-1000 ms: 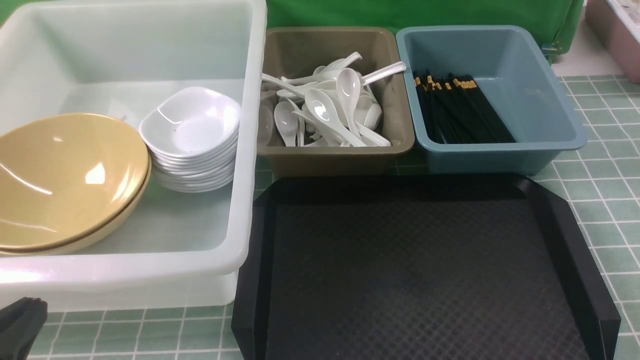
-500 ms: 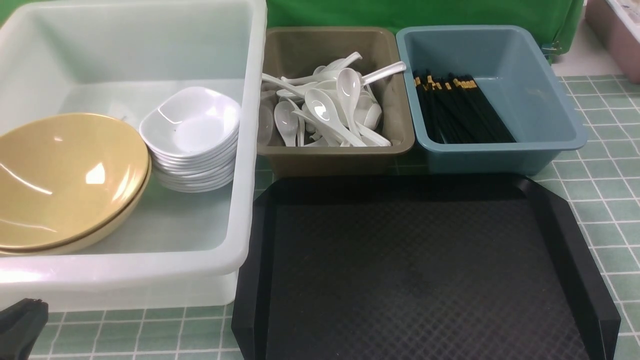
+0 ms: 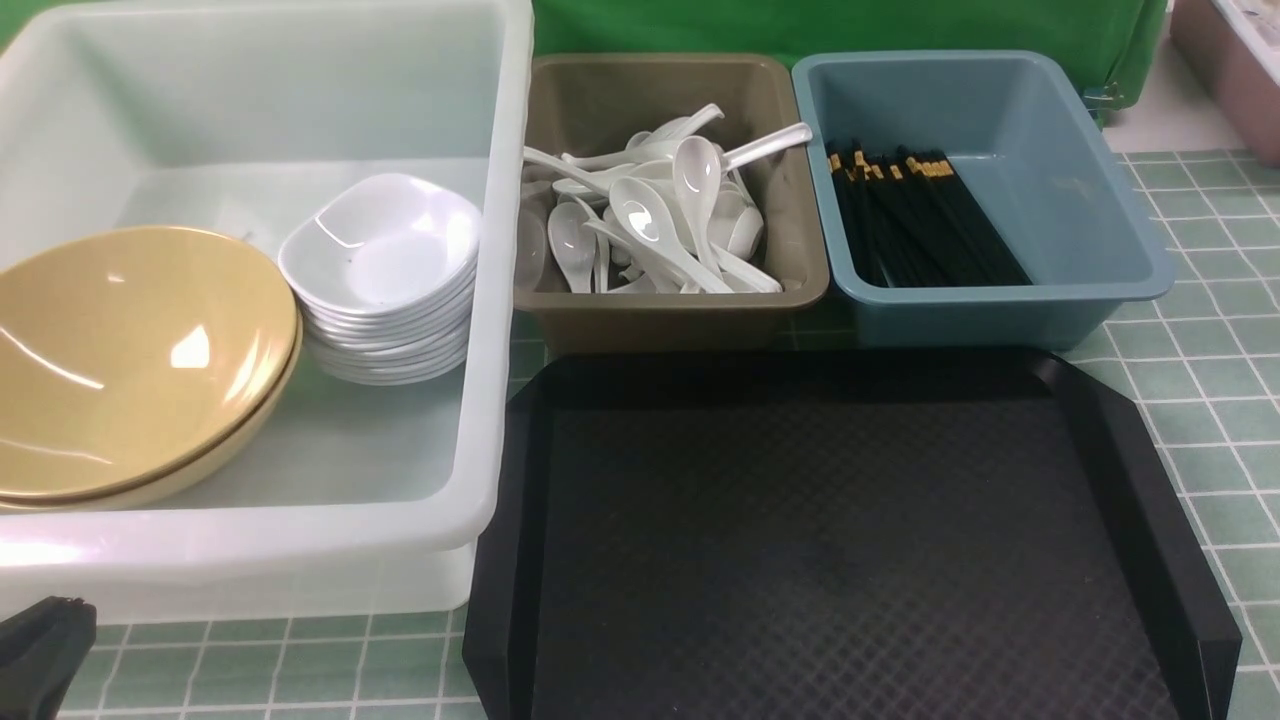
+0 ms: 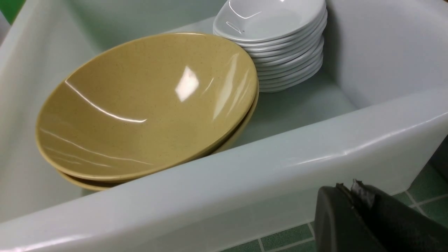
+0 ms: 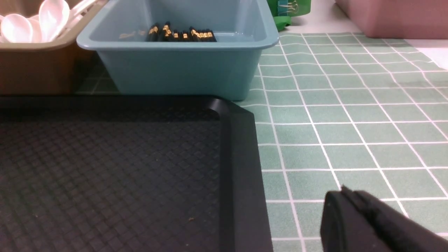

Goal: On blue table put chopsticks spoon bowls plates into blue grey white boxes.

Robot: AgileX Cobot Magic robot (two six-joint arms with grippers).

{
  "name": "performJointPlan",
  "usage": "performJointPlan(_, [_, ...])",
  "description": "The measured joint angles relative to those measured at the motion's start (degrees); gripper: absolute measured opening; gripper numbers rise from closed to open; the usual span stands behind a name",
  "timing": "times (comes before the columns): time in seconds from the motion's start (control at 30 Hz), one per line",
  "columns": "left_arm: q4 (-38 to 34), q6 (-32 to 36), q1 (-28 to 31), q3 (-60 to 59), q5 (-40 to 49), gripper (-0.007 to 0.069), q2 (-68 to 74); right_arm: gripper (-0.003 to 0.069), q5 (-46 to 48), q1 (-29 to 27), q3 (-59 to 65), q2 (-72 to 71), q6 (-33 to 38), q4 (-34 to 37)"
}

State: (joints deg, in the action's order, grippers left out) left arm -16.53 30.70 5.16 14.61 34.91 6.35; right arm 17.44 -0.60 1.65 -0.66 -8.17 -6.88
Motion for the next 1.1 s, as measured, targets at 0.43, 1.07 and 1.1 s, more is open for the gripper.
performJointPlan(0.43, [0.00,0.00,0.00,0.00,0.00,0.0001,0.00,0.0036,0.00,0.00,0.00,0.00,0.00,0.00])
performJointPlan(1.07, [7.21,-20.17,-0.54,-10.00,-23.69,0.0001,-2.76,0.0048,0.05,0.00,0.00,0.00,0.00,0.00])
performJointPlan(1.1, [8.69,-23.25,-0.54,-11.63,-25.64,0.0001,-3.89,0.0048,0.05,0.00,0.00,0.00,0.00,0.00])
